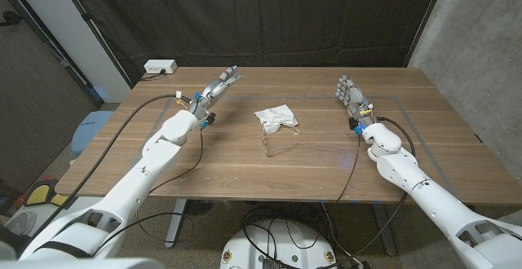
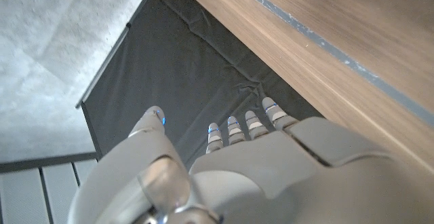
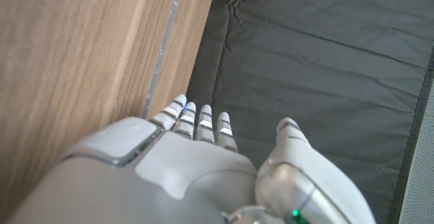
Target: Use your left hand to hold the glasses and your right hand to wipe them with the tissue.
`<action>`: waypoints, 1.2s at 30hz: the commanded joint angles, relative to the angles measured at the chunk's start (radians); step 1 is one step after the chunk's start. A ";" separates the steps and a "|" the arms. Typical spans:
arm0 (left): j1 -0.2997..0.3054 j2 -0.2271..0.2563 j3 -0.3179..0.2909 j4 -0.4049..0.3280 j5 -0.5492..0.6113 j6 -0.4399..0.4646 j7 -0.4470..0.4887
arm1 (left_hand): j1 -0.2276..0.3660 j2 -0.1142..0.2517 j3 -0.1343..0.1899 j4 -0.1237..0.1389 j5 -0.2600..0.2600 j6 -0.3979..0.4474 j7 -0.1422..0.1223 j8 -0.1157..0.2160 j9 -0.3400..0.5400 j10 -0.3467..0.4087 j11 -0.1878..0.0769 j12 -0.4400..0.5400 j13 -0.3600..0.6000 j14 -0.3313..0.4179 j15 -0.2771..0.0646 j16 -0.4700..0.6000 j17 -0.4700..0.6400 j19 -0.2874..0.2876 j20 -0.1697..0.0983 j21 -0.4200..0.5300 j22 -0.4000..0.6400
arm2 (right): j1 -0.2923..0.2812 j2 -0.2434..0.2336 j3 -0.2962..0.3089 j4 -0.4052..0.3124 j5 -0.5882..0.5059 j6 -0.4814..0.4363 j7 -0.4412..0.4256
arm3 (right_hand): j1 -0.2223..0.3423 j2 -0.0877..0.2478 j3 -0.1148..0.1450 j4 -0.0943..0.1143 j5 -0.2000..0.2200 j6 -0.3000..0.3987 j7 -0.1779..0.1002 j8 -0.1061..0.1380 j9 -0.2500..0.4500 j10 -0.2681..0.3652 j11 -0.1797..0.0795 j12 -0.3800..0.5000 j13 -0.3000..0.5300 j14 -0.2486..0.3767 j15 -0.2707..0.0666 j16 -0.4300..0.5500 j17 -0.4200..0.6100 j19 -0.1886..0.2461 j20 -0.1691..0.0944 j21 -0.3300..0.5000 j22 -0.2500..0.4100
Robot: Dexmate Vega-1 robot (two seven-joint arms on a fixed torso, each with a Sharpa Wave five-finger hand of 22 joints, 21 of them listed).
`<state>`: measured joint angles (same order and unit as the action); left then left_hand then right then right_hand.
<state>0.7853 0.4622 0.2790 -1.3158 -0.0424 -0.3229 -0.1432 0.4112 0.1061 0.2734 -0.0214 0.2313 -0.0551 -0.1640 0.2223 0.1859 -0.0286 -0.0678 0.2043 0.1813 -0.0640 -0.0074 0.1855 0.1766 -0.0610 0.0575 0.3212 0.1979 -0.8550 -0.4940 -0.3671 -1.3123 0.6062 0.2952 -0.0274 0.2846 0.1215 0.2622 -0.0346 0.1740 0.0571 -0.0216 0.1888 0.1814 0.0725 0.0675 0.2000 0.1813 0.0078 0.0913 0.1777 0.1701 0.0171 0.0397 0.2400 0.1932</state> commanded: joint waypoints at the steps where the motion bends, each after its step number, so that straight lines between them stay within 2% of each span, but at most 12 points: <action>1: -0.038 0.069 0.035 -0.071 0.183 -0.010 -0.070 | 0.016 -0.003 0.003 -0.008 -0.001 0.012 -0.003 0.004 0.001 0.009 -0.002 0.006 0.002 0.007 0.003 0.008 0.000 0.004 0.011 0.003 0.004 | -0.022 0.001 -0.002 -0.042 -0.020 -0.010 -0.041 | 0.010 0.001 0.004 -0.007 0.004 0.009 0.001 0.007 0.003 0.003 0.005 0.008 0.002 -0.002 0.010 0.004 0.002 0.001 0.010 -0.002 0.005; 7: -0.050 0.117 0.056 -0.108 0.230 -0.033 -0.115 | 0.022 -0.002 0.005 -0.012 -0.002 0.014 -0.003 0.004 0.001 0.011 -0.003 0.006 0.002 0.010 0.003 0.008 0.000 0.007 0.011 0.004 0.004 | -0.033 0.002 -0.008 -0.071 -0.036 -0.016 -0.069 | 0.011 0.004 0.005 -0.008 0.004 0.012 0.002 0.007 0.003 0.007 0.005 0.009 0.002 0.001 0.011 0.005 0.002 0.002 0.010 -0.002 0.005; 17: -0.076 0.230 0.102 -0.199 0.342 -0.099 -0.162 | 0.031 -0.002 0.008 -0.018 -0.003 0.010 -0.001 -0.001 0.001 0.008 -0.006 0.003 0.002 0.007 -0.001 0.005 0.000 0.010 0.010 0.005 0.004 | -0.048 0.014 -0.022 -0.099 -0.061 -0.014 -0.104 | 0.012 0.006 0.006 -0.010 0.004 0.015 0.002 0.008 0.003 0.013 0.008 0.011 0.002 0.003 0.013 0.005 0.002 0.003 0.011 -0.003 0.006; 27: -0.072 0.324 0.130 -0.259 0.467 -0.211 -0.081 | 0.047 -0.002 0.013 -0.029 -0.003 0.011 -0.003 -0.003 0.001 0.012 -0.016 0.002 0.002 0.009 -0.011 0.004 0.000 0.024 0.005 0.009 0.003 | -0.063 0.020 -0.032 -0.129 -0.083 -0.016 -0.136 | 0.013 0.007 0.007 -0.011 0.004 0.022 0.002 0.009 0.003 0.018 0.010 0.012 0.002 0.005 0.014 0.005 0.002 0.003 0.012 -0.003 0.006; 36: -0.070 0.415 0.148 -0.333 0.564 -0.258 -0.045 | 0.072 -0.006 0.019 -0.047 0.000 0.035 -0.015 0.003 0.002 0.028 -0.031 0.005 0.003 0.016 -0.027 0.003 0.001 0.040 -0.003 0.014 0.003 | -0.072 0.036 -0.044 -0.133 -0.093 -0.006 -0.149 | 0.013 0.007 0.007 -0.013 0.004 0.023 0.002 0.009 0.003 0.023 0.010 0.014 0.002 0.006 0.014 0.005 0.002 0.004 0.013 -0.004 0.007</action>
<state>0.7153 0.7722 0.4012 -1.5677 0.4124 -0.5172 -0.2302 0.4729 0.0945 0.2889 -0.0613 0.2313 -0.0317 -0.1768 0.2223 0.1863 -0.0072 -0.0891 0.2042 0.1816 -0.0457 -0.0249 0.1855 0.1768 -0.0303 0.0553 0.3295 0.1977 -0.9140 -0.4741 -0.3989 -1.4305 0.5285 0.2816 -0.1528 0.2899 0.1268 0.2663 -0.0386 0.1739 0.0753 -0.0178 0.1925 0.1816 0.0851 0.0800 0.2074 0.1815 0.0132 0.0966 0.1775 0.1698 0.0225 0.0449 0.2352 0.1979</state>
